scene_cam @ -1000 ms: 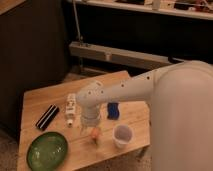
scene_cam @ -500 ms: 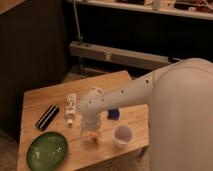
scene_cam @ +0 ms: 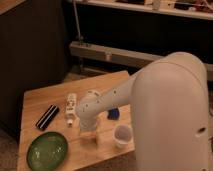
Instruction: Drag the pepper across the table
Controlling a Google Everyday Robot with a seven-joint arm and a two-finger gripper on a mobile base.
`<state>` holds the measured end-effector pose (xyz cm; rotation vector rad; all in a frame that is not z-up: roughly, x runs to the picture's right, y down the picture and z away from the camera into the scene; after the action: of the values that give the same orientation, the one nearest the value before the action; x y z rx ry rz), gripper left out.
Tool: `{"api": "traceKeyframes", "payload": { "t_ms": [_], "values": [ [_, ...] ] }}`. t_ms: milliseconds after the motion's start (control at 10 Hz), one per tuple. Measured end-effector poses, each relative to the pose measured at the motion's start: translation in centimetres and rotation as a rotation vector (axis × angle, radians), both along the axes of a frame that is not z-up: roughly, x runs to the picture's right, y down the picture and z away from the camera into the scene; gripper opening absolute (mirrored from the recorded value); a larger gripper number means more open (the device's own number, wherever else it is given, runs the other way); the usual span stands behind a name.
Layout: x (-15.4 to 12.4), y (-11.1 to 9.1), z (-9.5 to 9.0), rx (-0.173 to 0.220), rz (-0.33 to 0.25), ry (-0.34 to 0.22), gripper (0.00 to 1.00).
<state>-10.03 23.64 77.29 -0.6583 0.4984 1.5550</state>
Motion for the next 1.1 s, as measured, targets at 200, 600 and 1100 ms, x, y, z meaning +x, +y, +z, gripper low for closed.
{"api": "traceKeyframes", "payload": {
  "t_ms": [200, 600, 1100],
  "values": [
    [0.2, 0.3, 0.8, 0.001, 0.0, 0.005, 0.65],
    [1.5, 0.5, 2.3, -0.004, -0.013, 0.034, 0.65],
    [2.4, 0.3, 3.7, -0.021, 0.012, 0.035, 0.64]
  ]
}}
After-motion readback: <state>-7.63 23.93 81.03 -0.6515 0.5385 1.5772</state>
